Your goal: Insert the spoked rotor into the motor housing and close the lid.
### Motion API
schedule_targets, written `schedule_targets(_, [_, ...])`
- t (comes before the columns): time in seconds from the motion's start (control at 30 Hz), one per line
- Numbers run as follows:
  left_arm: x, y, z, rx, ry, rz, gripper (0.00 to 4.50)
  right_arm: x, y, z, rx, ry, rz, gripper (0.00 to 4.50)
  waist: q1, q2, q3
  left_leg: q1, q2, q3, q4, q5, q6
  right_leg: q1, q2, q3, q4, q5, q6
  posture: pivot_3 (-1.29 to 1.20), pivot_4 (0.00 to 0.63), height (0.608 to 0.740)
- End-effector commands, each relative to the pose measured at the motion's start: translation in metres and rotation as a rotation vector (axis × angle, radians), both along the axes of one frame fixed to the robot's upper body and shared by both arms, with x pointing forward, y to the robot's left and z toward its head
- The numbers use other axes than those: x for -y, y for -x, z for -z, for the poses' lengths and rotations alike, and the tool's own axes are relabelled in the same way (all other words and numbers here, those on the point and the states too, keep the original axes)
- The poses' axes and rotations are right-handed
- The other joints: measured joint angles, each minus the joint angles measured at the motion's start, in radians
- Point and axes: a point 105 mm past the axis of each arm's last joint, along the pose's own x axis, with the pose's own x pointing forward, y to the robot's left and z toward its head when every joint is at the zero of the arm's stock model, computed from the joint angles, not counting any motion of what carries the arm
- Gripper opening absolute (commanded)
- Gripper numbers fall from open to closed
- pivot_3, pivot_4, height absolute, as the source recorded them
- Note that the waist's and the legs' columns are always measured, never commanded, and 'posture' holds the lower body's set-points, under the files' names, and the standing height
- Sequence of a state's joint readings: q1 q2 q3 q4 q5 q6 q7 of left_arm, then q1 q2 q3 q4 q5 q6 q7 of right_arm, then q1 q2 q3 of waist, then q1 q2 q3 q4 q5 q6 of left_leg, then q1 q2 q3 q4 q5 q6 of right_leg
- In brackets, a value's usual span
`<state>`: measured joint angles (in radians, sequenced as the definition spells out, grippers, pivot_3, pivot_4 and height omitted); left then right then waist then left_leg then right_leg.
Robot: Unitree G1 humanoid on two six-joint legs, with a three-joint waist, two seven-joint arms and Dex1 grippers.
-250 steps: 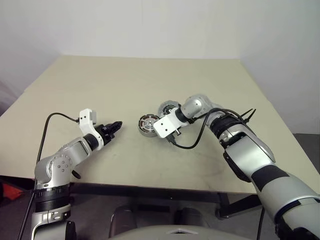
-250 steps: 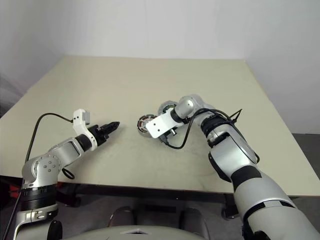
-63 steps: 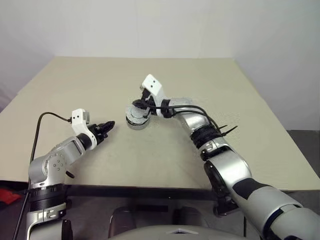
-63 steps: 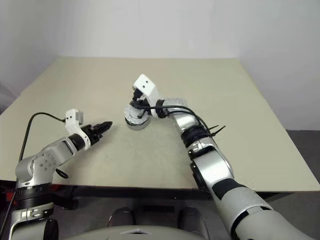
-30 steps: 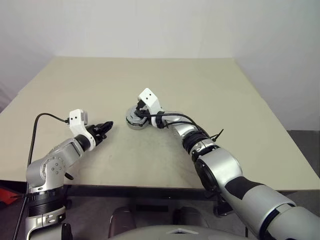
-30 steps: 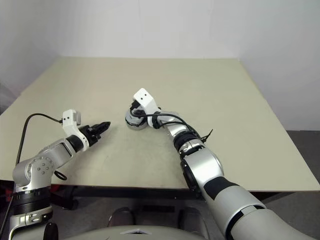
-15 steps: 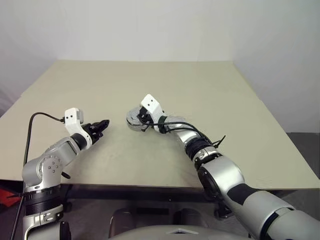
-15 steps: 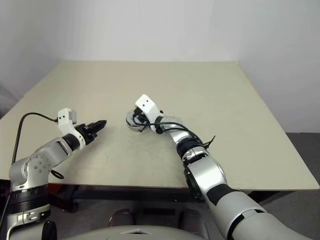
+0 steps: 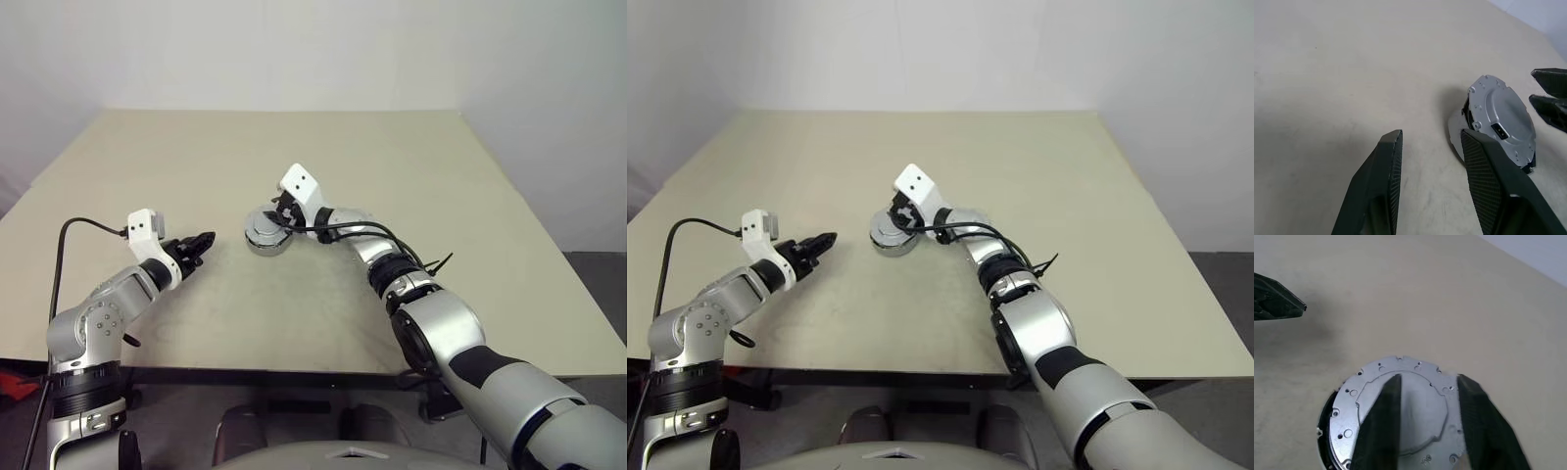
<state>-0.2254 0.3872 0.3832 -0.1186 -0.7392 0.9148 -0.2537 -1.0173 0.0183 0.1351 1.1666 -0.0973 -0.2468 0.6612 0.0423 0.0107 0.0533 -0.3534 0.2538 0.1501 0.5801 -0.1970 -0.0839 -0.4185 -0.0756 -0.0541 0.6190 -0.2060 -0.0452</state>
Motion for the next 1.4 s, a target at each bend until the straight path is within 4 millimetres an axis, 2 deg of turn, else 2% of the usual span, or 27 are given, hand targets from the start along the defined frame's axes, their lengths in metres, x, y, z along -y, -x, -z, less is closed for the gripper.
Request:
schedule_targets(0.03, [-0.003, -0.002, -0.012, 0.048, -0.023, 0.001, 1.98, -0.007, -0.002, -0.019, 0.042, -0.054, -0.014, 3.0, 0.0, 0.0, 0.0, 0.0, 0.0, 0.0, -0.001, 0.0, 0.0, 0.0, 0.0, 0.0, 0.0, 0.0, 0.0, 0.0, 0.0, 0.74])
schedule_targets(0.17, [-0.005, -0.001, -0.013, 0.046, -0.03, 0.003, 1.98, -0.01, 0.002, -0.011, 0.024, -0.049, -0.023, 4.38, 0.0, 0.0, 0.0, 0.001, 0.0, 0.0, -0.001, 0.001, -0.001, 0.0, 0.0, 0.0, 0.0, -0.001, -0.001, 0.0, 0.0, 0.74])
schedule_targets(0.2, [-0.005, -0.001, -0.014, 0.046, -0.032, 0.003, 1.98, -0.012, 0.005, -0.007, 0.011, -0.044, -0.037, 4.45, 0.0, 0.0, 0.0, 0.001, 0.0, 0.0, -0.001, 0.001, -0.001, 0.0, 0.0, 0.0, 0.001, -0.001, -0.001, 0.0, 0.0, 0.74])
schedule_targets(0.37, [-0.007, 0.001, -0.014, 0.044, -0.038, 0.002, 1.98, -0.017, 0.015, 0.01, -0.056, -0.036, -0.072, 4.45, 0.0, 0.0, 0.0, 0.003, 0.001, 0.0, -0.001, 0.001, -0.002, 0.0, 0.0, 0.0, 0.003, -0.001, -0.001, 0.0, 0.0, 0.74])
schedule_targets(0.57, [-0.007, 0.002, -0.014, 0.042, -0.043, 0.003, 1.98, -0.017, 0.016, 0.022, -0.105, -0.031, -0.029, 4.45, 0.0, 0.0, 0.0, 0.003, 0.001, 0.0, 0.0, 0.001, -0.002, 0.0, 0.0, 0.0, 0.003, -0.001, -0.001, 0.0, 0.0, 0.74])
schedule_targets(1.03, [-0.004, 0.004, -0.01, 0.03, -0.043, 0.002, 1.98, -0.015, 0.004, 0.007, -0.108, -0.069, 0.024, 4.45, 0.0, 0.0, 0.0, 0.003, 0.001, 0.0, 0.0, 0.002, -0.003, 0.0, 0.0, 0.0, 0.004, -0.001, -0.001, 0.0, 0.0, 0.74])
schedule_targets(1.4, [-0.006, 0.005, -0.01, 0.028, -0.046, -0.005, 1.98, -0.015, 0.005, 0.017, -0.132, -0.045, 0.049, 4.45, 0.0, 0.0, 0.0, 0.003, 0.001, 0.0, 0.0, 0.002, -0.003, 0.0, 0.0, 0.0, 0.004, -0.001, -0.001, 0.0, 0.0, 0.74])
